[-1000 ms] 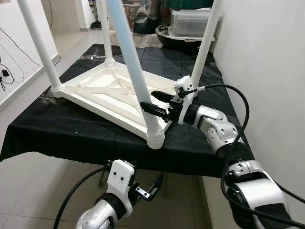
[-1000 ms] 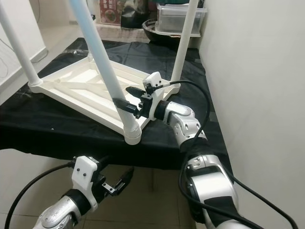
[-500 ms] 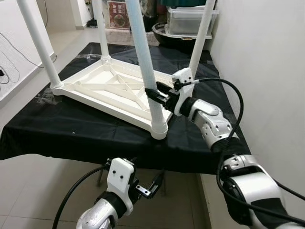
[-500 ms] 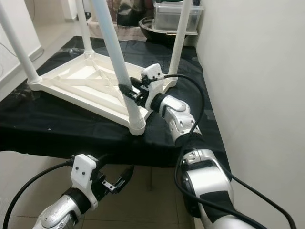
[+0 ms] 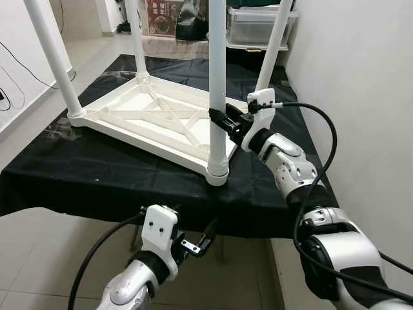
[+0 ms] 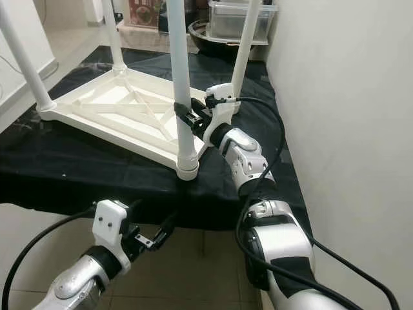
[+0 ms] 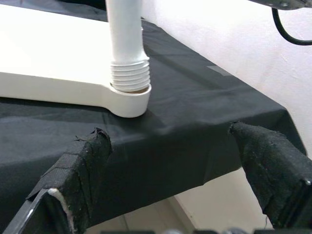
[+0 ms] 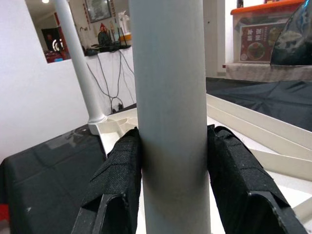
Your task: Building children table
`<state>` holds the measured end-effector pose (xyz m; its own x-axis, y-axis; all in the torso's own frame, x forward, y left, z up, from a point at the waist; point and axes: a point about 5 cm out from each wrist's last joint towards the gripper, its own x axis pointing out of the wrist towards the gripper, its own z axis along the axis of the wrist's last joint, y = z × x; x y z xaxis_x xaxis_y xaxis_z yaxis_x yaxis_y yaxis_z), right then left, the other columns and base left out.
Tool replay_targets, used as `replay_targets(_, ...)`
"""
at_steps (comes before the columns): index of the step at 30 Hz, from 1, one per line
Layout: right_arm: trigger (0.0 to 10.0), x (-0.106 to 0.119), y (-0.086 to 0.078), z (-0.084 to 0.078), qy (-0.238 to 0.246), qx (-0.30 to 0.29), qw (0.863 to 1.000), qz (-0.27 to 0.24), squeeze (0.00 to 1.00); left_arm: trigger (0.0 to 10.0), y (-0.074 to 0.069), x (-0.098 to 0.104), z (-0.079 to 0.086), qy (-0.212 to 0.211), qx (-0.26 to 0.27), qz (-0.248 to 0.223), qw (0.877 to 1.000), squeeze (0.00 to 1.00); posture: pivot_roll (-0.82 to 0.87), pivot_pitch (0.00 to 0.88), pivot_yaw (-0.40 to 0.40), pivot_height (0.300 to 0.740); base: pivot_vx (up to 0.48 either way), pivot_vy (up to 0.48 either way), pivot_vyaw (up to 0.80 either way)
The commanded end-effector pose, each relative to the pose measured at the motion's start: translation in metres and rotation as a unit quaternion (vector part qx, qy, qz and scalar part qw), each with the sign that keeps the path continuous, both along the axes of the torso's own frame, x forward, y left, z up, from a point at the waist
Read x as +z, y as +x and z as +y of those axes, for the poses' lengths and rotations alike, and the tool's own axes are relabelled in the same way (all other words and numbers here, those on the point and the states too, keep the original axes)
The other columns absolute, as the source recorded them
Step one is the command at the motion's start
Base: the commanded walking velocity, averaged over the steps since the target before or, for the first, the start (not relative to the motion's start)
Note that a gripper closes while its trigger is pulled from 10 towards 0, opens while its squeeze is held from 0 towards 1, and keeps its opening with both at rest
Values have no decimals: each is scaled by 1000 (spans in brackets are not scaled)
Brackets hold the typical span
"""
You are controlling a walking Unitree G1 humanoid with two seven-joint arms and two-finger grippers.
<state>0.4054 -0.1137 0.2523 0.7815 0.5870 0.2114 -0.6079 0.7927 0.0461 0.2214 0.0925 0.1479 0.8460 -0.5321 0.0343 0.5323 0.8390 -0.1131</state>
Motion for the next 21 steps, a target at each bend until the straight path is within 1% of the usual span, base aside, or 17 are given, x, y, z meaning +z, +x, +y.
replay_targets(1,0,-12,1,-11,6,-22,999,23,0,10000,0,-1,3,4,3,4,1000,0,96,150,-55,740,0,0,0)
replay_targets(4,0,-13,0,-14,12,-26,999,24,0,10000,0,-1,4,5,3,4,1000,0,96,150,-55,740,0,0,0)
replay_targets(7,0,-19,-4,-22,33,-23,999,24,0,10000,4,1,8,11,11,0,1000,0,99,143,-46,740,0,0,0)
replay_targets(9,0,-20,-5,-24,37,-24,999,24,0,10000,5,1,9,13,14,-1,1000,0,99,143,-45,740,0,0,0)
replay_targets(14,0,-17,-6,-28,57,-20,998,16,0,10000,10,3,13,19,21,-6,1000,0,98,139,-38,740,0,0,0)
replay_targets(15,0,-14,-6,-29,67,-21,997,11,0,10000,11,3,14,23,23,-7,999,0,99,137,-36,740,0,0,0)
replay_targets(17,0,-14,-6,-29,67,-21,997,11,0,10000,11,3,14,23,23,-7,999,0,99,137,-36,740,0,0,0)
replay_targets(21,0,11,-4,-34,117,-23,993,-19,0,10000,17,6,18,23,33,-11,999,0,101,128,-34,740,0,0,0)
